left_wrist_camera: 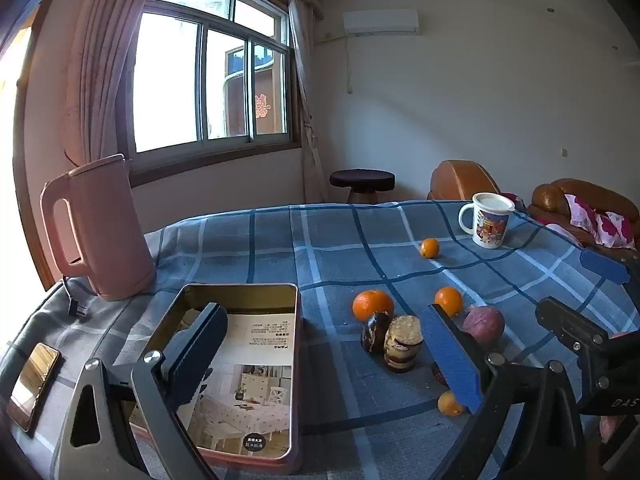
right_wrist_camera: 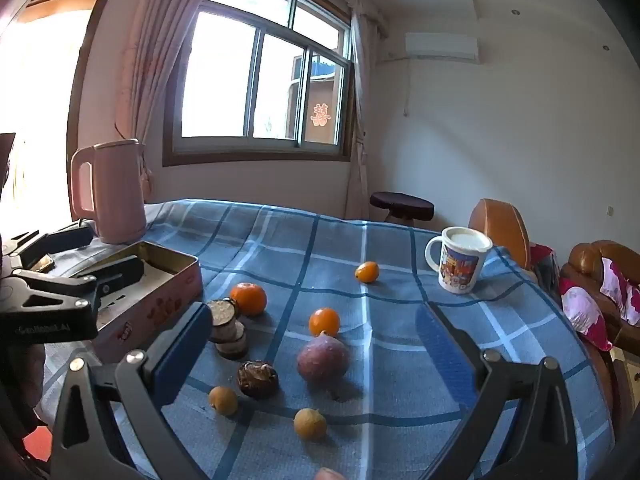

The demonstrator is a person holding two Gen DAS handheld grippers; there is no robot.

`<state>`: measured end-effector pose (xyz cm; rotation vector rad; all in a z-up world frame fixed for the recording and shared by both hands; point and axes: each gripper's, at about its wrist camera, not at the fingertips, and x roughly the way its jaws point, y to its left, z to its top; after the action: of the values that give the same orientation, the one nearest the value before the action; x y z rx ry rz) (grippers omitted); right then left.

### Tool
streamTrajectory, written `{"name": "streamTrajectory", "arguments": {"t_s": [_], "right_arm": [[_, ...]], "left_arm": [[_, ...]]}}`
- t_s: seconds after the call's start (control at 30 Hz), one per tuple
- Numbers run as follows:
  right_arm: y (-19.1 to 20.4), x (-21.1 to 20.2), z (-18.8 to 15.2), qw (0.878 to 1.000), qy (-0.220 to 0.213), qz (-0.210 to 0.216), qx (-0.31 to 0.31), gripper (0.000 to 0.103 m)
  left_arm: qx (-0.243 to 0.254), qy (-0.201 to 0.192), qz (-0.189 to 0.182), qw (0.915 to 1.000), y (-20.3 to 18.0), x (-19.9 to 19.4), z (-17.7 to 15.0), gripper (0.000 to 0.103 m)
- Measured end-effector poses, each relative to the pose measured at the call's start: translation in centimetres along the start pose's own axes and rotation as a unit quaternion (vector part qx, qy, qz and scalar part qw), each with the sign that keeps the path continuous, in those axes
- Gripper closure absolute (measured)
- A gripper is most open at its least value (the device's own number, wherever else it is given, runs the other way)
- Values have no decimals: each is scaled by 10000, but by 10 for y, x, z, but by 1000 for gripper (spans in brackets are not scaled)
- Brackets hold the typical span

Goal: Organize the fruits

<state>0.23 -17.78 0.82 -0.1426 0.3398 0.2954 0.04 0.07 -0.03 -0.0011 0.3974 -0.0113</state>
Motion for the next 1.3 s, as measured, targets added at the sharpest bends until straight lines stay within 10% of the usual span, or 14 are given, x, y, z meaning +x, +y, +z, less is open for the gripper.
{"name": "streamTrajectory", "arguments": {"t_s": [1.3], "right_arm": [[-1,-3,-9,9999,84,16,142,0]], "left_arm": [[118,-6,29,9999,-4,-2,-3,5]]}}
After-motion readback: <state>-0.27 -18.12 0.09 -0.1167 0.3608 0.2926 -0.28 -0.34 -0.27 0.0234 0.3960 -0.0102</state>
